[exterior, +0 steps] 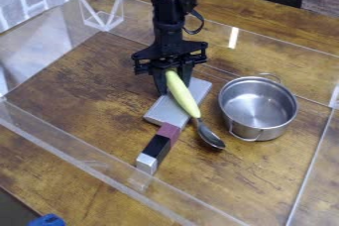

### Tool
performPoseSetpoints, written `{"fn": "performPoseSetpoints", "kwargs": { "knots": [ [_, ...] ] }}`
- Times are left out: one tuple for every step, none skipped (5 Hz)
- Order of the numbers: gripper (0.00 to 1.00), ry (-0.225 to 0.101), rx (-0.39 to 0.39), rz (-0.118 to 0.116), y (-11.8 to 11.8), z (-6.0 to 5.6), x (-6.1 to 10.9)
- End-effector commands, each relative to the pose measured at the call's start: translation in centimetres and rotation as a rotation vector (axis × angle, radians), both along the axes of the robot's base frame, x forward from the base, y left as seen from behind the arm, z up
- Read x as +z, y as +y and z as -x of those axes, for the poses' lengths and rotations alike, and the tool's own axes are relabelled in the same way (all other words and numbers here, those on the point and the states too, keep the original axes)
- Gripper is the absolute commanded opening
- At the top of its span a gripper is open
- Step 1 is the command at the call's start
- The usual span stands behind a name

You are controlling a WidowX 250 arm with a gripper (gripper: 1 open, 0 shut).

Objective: Move the toy knife to the left side of the table

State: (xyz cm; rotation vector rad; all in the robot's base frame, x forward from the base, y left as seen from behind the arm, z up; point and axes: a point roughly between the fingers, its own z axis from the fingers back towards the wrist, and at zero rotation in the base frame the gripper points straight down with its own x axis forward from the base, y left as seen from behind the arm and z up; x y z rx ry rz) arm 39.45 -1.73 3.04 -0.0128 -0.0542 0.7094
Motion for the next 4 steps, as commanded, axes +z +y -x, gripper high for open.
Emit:
{"fn": "performPoseSetpoints", "kwargs": {
  "knots": [
    [0.0,0.003,-0.067,0.012,-0.6,0.9,1.1],
    [0.0,-0.001,-0.103,0.027,0.0,1.6,2.3],
    [0.0,-0.002,-0.103,0.036,0.8,2.9,3.3],
    [0.0,0.0,-0.097,0.041,1.7,4.2,3.9]
  ]
}}
